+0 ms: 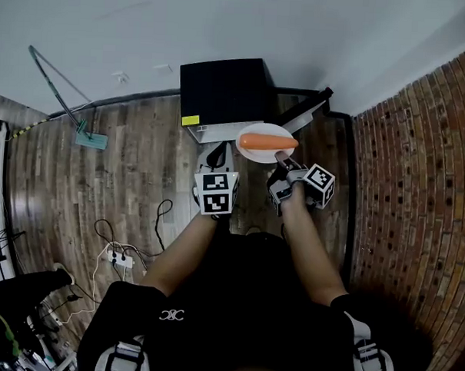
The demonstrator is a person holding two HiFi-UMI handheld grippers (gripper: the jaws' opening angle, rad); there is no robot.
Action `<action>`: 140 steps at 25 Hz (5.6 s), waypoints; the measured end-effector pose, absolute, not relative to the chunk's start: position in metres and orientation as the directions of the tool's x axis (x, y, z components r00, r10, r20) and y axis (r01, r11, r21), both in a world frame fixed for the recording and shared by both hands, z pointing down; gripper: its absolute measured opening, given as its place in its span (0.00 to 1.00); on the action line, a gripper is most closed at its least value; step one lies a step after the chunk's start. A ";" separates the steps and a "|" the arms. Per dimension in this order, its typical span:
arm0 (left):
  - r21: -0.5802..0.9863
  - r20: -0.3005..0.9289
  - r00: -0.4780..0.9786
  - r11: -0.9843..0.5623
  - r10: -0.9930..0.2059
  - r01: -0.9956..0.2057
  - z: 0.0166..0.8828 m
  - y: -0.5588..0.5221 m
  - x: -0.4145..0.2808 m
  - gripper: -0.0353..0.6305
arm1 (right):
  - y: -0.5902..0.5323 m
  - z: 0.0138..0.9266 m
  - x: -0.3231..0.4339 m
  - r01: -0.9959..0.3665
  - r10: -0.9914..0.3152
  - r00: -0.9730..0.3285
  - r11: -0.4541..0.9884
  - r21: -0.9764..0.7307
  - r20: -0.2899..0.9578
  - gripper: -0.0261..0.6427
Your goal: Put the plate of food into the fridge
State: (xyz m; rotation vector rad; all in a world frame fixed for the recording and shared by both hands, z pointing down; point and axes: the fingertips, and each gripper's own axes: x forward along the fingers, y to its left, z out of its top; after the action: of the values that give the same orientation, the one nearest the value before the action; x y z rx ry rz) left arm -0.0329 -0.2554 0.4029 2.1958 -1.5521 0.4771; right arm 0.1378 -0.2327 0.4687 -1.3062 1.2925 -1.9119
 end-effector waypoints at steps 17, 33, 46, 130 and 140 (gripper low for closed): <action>0.190 0.409 0.234 -0.168 -0.882 -0.967 0.740 -0.313 -0.059 0.05 | -0.313 0.817 0.088 -0.110 -0.787 -0.491 -0.370 -0.922 0.374 0.09; 0.188 0.285 0.216 -0.167 -0.934 -0.968 0.758 -0.349 -0.074 0.05 | -0.472 0.954 0.044 -0.128 -0.826 -0.417 -0.359 -0.924 0.379 0.10; 0.176 0.293 0.260 -0.216 -0.920 -0.960 0.768 -0.349 -0.060 0.05 | -0.521 0.965 0.036 -0.474 -0.809 -0.368 -0.261 -0.841 0.458 0.11; 0.109 0.151 0.388 -0.375 -0.909 -0.921 0.154 -0.319 -0.004 0.05 | -0.305 0.135 0.099 -0.951 -0.953 -0.304 0.302 -0.072 0.010 0.06; -0.001 0.099 0.385 -0.387 -0.917 -0.922 0.139 -0.326 -0.002 0.05 | -0.321 0.135 0.086 -0.938 -0.942 -0.336 0.333 -0.098 0.020 0.06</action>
State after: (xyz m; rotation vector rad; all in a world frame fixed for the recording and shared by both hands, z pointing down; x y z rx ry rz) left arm -0.0018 -0.3258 0.1394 2.5695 -1.7074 0.1284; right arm 0.0855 -0.3205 0.1353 -1.7855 2.5314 -0.1420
